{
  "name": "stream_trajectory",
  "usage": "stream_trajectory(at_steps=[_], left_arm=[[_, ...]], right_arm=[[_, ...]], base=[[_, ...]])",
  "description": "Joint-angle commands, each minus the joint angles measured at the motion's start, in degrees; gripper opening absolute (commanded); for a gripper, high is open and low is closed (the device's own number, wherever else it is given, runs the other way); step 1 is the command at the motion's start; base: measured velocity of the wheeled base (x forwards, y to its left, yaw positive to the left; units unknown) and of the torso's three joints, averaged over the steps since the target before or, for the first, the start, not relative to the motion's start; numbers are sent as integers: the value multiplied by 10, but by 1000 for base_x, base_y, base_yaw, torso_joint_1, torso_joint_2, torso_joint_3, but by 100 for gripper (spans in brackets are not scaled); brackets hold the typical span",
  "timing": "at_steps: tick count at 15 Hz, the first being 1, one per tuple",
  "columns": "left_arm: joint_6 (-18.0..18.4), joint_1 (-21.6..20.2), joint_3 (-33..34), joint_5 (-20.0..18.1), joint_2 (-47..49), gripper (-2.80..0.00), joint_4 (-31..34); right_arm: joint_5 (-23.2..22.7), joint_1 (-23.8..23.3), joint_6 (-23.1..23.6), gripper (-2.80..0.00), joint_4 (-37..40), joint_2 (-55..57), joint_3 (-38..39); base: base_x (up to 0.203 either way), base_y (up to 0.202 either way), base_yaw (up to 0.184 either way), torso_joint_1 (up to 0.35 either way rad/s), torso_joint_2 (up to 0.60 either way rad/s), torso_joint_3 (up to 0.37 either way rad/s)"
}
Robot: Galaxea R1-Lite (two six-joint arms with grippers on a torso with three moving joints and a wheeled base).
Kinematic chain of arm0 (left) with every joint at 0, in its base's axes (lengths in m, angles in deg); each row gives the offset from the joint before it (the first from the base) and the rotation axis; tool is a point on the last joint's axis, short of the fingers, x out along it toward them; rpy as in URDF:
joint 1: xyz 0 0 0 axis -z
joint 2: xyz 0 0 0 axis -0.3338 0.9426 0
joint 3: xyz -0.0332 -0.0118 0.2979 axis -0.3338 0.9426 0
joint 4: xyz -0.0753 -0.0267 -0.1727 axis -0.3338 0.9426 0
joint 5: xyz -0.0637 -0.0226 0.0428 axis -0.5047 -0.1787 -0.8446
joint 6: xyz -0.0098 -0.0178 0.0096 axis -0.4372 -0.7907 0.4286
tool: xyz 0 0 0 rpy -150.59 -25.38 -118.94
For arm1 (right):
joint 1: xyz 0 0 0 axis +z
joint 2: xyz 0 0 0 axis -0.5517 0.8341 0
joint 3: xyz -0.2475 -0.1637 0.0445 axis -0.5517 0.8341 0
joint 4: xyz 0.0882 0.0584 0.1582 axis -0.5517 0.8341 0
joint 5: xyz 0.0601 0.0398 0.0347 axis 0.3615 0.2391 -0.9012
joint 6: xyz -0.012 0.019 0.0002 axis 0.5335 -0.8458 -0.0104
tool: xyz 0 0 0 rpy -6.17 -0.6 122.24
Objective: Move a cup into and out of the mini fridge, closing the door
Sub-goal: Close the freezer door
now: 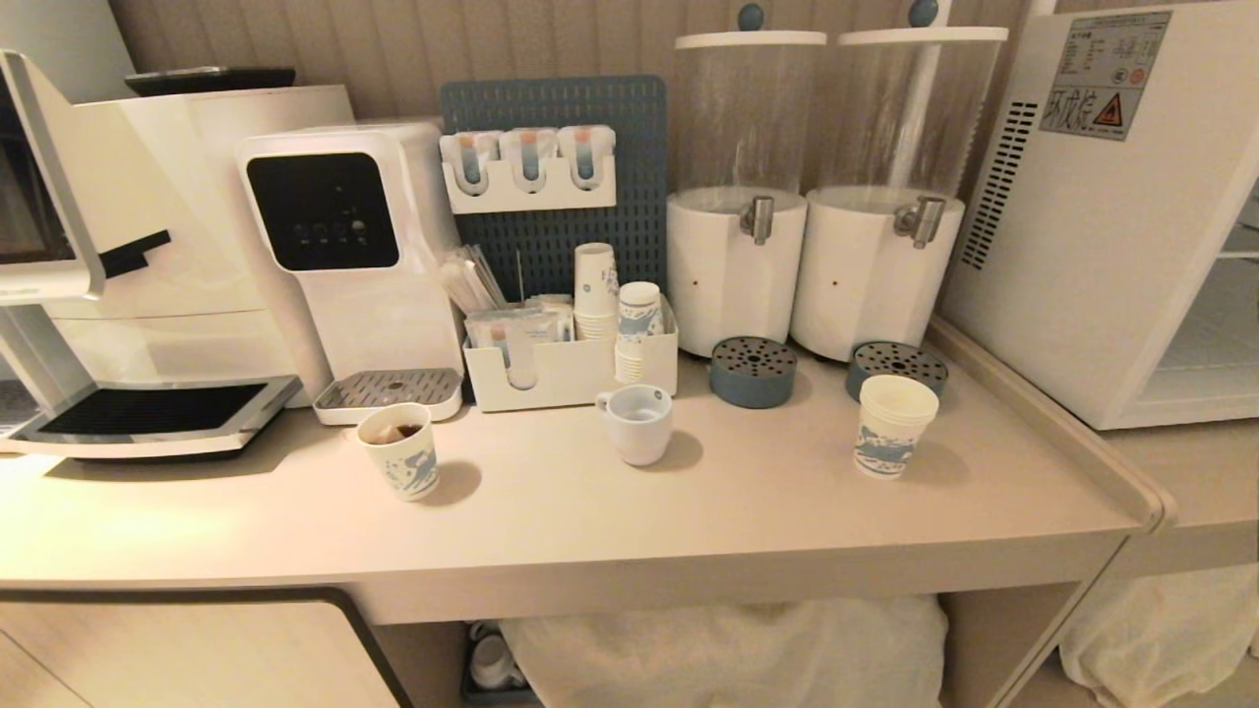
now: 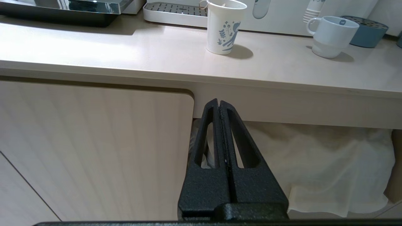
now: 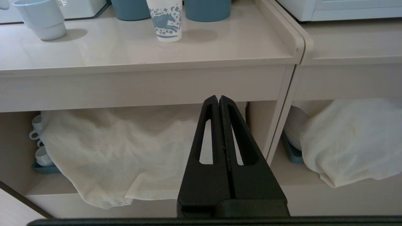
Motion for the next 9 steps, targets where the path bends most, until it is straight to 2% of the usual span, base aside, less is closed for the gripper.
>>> stream_trajectory(at_steps=[1,4,9], left_arm=[[0,0,23,0,-2,-280,0],[0,0,23,0,-2,-280,0],[4,-1,23,-1,-2,-280,2]], right_arm=[[0,0,0,-280,0,1,0],[0,0,0,-280,0,1,0],[0,0,0,-280,0,1,0]], base=[[0,0,0,0,0,0],[-1,-34,1,3,0,1],[0,-186,0,1,1,2]])
